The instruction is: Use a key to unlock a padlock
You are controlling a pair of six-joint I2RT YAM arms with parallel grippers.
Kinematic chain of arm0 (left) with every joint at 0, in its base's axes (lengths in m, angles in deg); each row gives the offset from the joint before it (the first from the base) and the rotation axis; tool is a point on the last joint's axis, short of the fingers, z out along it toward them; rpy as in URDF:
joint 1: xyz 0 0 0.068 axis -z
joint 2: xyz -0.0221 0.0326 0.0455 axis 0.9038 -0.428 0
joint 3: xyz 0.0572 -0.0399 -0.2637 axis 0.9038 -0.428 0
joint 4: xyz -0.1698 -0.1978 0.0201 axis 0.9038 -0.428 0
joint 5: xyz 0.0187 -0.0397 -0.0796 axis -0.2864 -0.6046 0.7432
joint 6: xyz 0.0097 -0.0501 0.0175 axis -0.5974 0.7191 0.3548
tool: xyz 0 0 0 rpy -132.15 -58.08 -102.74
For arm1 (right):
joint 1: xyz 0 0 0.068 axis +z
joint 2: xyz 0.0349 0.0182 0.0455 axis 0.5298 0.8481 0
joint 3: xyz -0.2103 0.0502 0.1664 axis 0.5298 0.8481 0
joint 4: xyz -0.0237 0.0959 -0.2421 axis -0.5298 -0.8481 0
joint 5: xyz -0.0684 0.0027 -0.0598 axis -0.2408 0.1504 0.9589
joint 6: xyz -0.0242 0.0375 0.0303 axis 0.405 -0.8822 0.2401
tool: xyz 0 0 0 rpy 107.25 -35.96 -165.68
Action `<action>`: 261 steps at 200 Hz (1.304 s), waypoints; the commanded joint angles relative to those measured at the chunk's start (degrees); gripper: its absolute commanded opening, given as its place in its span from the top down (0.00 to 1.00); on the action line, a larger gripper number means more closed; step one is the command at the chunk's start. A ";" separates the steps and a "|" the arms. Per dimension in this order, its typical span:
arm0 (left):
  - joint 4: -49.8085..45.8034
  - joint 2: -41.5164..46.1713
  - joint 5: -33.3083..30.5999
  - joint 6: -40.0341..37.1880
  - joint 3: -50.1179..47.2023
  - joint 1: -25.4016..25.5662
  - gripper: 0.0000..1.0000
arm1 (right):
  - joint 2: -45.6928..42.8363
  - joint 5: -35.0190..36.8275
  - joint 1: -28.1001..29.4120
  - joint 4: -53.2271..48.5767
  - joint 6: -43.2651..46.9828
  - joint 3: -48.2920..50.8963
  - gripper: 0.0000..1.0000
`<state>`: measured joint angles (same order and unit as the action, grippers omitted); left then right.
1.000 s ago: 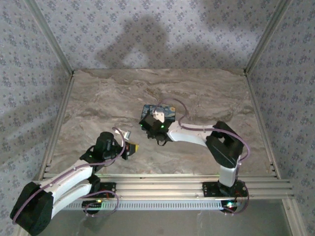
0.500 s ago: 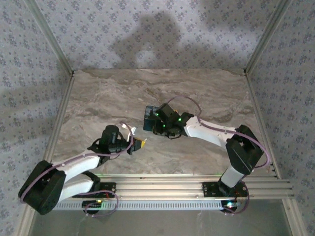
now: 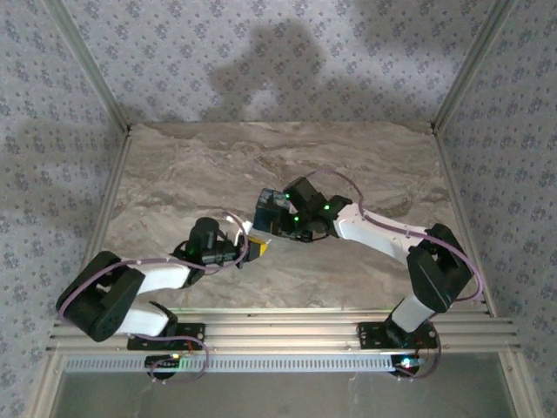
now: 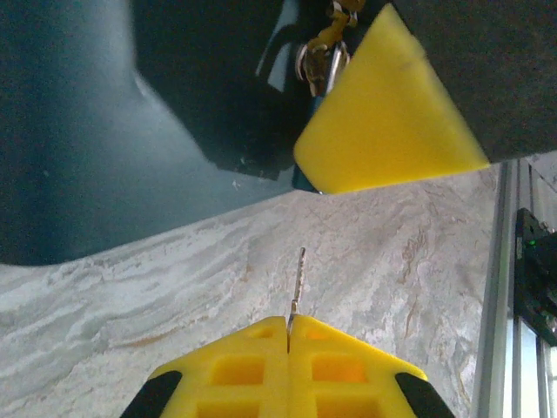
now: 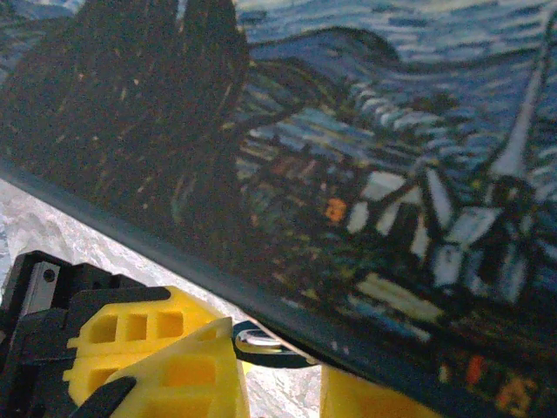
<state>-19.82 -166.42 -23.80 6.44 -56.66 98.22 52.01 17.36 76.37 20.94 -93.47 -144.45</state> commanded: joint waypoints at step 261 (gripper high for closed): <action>19.42 -5.36 -9.20 1.98 0.51 3.32 1.00 | -0.47 -7.49 -0.25 2.99 -3.65 0.98 1.00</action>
<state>-7.31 -173.02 -29.59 9.35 -56.24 101.21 51.64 14.65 75.02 23.76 -95.98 -142.74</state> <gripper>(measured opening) 0.057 0.195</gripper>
